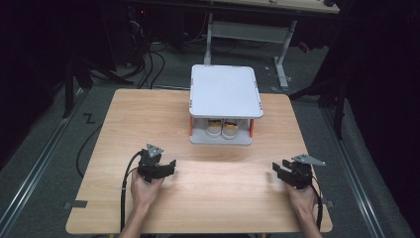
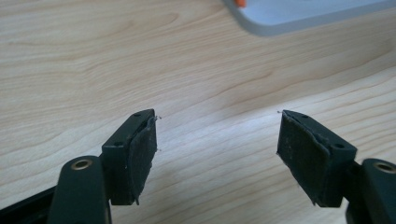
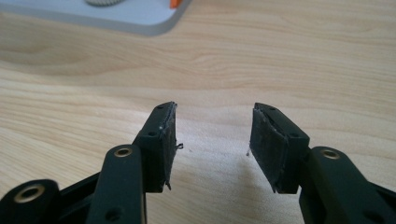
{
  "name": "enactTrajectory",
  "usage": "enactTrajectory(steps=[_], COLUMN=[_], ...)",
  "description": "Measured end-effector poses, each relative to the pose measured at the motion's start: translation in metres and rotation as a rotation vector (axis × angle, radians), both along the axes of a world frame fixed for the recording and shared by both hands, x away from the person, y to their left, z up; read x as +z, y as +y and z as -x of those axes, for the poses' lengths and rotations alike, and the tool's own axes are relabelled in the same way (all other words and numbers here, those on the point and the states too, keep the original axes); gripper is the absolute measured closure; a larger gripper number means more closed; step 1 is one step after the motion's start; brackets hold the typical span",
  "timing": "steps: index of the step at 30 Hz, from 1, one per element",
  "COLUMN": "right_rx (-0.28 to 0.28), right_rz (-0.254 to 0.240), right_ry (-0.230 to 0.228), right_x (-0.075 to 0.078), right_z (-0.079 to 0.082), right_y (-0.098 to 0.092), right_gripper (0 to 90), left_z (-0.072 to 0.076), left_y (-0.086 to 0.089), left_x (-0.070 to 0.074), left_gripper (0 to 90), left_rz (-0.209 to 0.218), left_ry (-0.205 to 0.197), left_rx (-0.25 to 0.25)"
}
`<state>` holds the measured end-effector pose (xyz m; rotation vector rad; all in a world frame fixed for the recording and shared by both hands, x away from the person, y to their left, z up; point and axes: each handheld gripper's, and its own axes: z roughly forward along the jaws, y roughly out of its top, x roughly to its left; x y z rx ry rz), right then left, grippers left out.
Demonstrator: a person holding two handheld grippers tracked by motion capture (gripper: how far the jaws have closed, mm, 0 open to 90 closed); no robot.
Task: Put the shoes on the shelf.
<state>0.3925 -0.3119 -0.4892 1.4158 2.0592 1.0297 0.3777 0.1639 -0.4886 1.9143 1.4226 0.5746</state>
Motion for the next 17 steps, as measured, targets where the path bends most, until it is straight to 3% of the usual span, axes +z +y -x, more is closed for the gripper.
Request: enactTrajectory(steps=[6, 7, 10, 17], right_rx=[-0.021, -0.027, -0.024, -0.007], right_rz=[0.062, 0.071, 0.094, 0.094], right_ry=[0.032, 0.032, 0.026, 0.028], right_x=[-0.011, -0.011, -0.011, -0.012], right_z=[-0.005, -0.005, -0.005, -0.006], right_y=[0.003, 0.004, 0.006, 0.006], right_gripper=[47.3, 47.3, 47.0, 42.4], left_z=[-0.005, -0.004, -0.002, -0.001], left_y=[-0.001, -0.002, -0.001, -0.001], left_x=[-0.011, -0.014, -0.017, -0.017], left_gripper=[28.9, 28.5, 27.7, 27.4], left_rz=[-0.046, -0.057, -0.043, -0.043], left_ry=[0.026, 0.013, -0.02, -0.019], left_rx=[0.019, 0.018, 0.021, 0.027])
